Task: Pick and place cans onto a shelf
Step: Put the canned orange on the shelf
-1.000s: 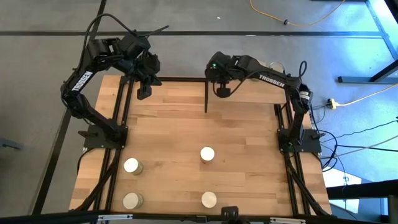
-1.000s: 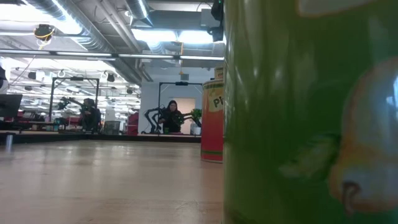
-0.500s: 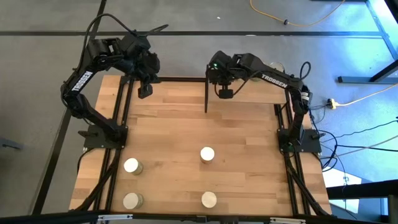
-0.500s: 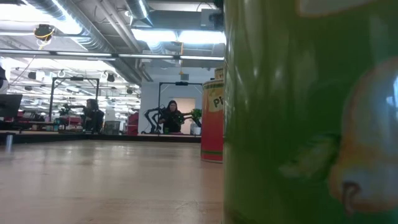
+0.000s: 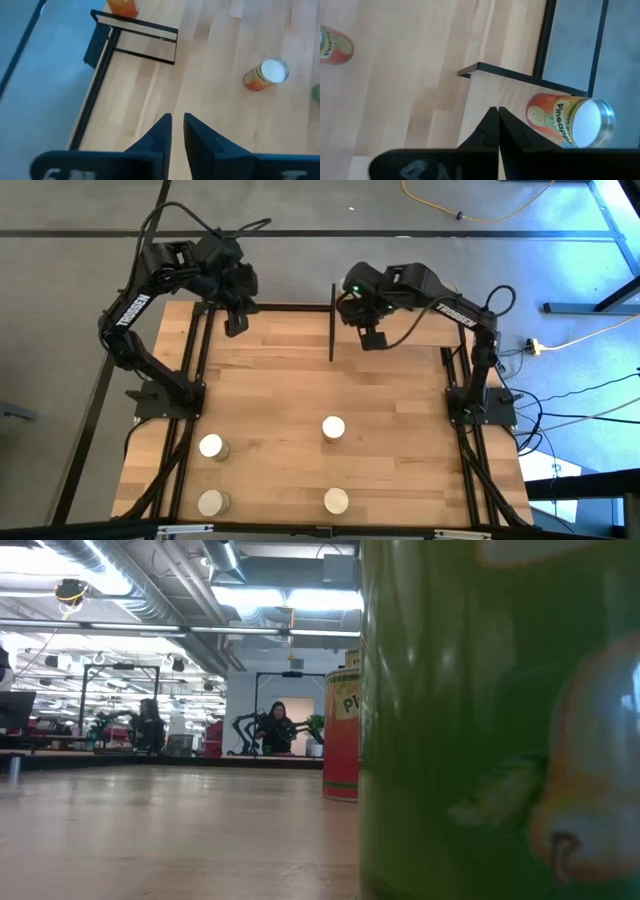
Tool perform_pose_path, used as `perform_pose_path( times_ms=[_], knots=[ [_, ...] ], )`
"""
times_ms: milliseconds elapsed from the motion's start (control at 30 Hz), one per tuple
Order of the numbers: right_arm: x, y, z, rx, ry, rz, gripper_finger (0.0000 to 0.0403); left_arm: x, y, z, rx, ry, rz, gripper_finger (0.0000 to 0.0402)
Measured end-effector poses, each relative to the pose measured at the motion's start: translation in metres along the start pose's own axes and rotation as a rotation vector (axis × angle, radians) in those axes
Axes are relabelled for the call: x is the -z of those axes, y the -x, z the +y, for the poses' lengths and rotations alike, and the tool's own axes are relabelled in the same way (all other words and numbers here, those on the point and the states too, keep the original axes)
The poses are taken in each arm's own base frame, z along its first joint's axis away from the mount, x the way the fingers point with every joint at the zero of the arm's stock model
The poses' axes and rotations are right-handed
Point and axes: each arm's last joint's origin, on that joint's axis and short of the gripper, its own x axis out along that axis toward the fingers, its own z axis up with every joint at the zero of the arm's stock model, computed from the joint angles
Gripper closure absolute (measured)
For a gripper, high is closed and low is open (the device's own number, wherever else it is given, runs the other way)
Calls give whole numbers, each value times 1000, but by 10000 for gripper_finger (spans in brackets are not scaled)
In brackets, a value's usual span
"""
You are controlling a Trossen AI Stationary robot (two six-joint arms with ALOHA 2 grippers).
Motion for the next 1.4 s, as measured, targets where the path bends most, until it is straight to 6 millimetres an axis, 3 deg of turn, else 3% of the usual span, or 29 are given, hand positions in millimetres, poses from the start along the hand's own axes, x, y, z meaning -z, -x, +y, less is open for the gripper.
perform_pose_path(
  times_ms=[100, 233, 500, 767, 933, 1100, 1400],
  knots=[
    [-1, 10, 3, 0, 9, -8, 403, 0, 0, 2, -55, 108, 7, 339],
    [0, 25, 6, 3, 14, -22, 403, 0, 0, 1, -78, 123, 9, 334],
    [12, 54, 13, 13, -6, -74, 403, -2, -1, -12, 110, 114, -6, 334],
    [29, 95, 25, -74, 5, -248, 403, 3, -11, -41, 250, 23, 52, 333],
    [41, 123, 36, -48, 22, -314, 403, 22, -20, -63, 414, -15, 141, 333],
    [50, 141, 45, -37, 39, -362, 403, 58, -23, -84, 480, -33, 251, 333],
    [53, 148, 51, -37, 54, -384, 403, 129, -29, -103, 431, 30, 443, 333]
  ],
)
